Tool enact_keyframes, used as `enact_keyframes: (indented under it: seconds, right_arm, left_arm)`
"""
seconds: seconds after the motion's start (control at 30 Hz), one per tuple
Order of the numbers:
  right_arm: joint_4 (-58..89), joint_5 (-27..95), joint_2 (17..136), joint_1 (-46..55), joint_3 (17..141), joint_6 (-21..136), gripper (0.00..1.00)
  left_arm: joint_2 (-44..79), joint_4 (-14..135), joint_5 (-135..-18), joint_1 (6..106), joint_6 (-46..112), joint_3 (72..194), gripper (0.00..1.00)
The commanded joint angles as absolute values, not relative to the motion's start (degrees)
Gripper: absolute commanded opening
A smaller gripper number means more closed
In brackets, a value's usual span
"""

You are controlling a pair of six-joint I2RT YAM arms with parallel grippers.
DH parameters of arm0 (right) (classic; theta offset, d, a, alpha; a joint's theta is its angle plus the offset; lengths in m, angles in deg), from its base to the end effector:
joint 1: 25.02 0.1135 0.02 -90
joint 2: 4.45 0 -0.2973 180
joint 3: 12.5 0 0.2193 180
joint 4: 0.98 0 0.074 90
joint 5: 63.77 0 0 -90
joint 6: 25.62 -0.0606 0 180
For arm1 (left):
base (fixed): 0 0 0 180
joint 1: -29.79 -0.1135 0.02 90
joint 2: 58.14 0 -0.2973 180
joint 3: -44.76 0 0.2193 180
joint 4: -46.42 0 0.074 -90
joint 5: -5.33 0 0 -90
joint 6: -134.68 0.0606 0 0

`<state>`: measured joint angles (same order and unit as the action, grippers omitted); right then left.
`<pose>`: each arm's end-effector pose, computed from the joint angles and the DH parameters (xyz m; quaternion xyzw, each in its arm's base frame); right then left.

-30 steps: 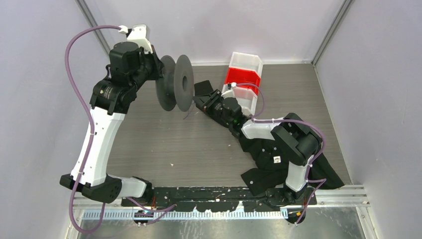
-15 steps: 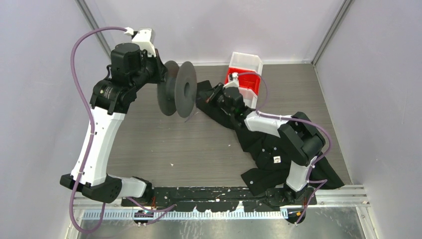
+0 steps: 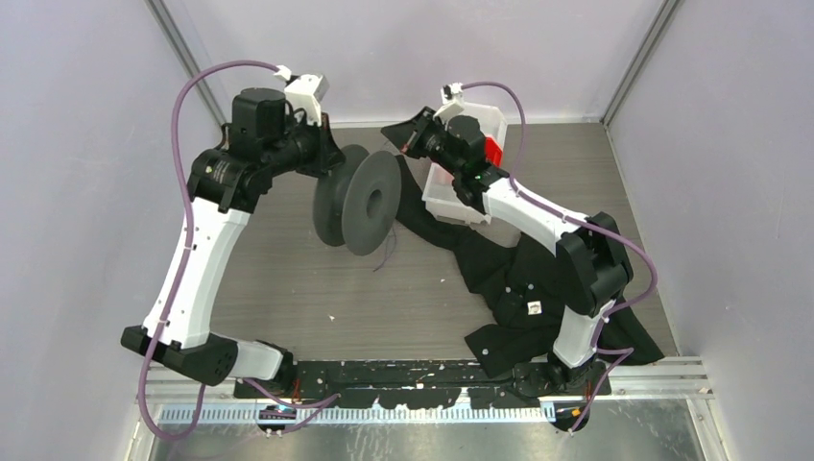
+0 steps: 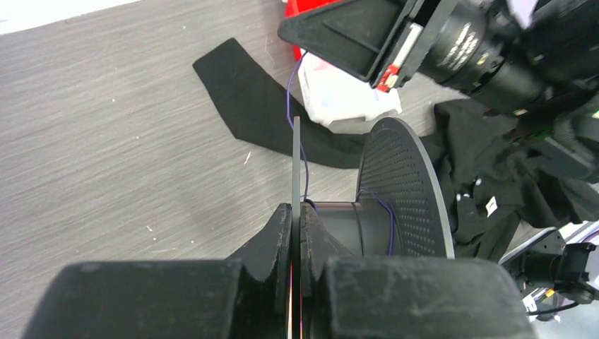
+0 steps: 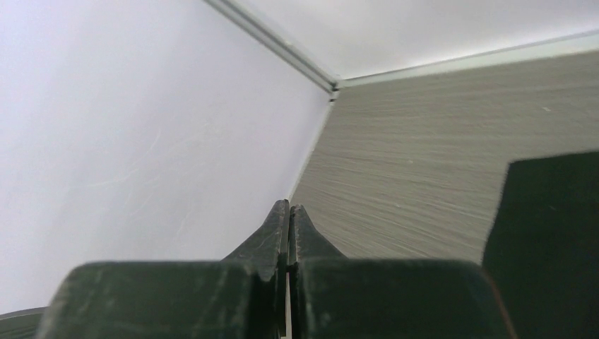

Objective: Wrap the cables

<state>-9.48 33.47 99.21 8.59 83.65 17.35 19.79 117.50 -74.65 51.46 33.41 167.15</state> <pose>0.3637 0.2509 0.3760 0.0370 0.7000 0.4943 0.5140 0.2134 -0.0962 0.4979 0.1225 0.8400 -0.2196 0.4808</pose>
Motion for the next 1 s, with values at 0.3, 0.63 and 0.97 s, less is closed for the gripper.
enact_keyframes:
  seconds: [0.3, 0.63, 0.97]
  right_arm:
    - [-8.58, 52.29, 95.77, 10.32, 90.26, 20.29, 0.01]
    - [-10.67, 60.32, 98.27, 11.59, 93.74, 16.45, 0.0]
    - [-13.3, 56.13, 101.69, 14.04, 90.69, 11.7, 0.01]
  left_arm:
    - [19.33, 113.4, -72.87, 51.41, 36.13, 161.3, 0.0]
    - [13.98, 101.68, -72.44, 51.41, 42.92, 147.92, 0.0]
    - [10.42, 87.7, -71.5, 51.26, 43.4, 134.91, 0.0]
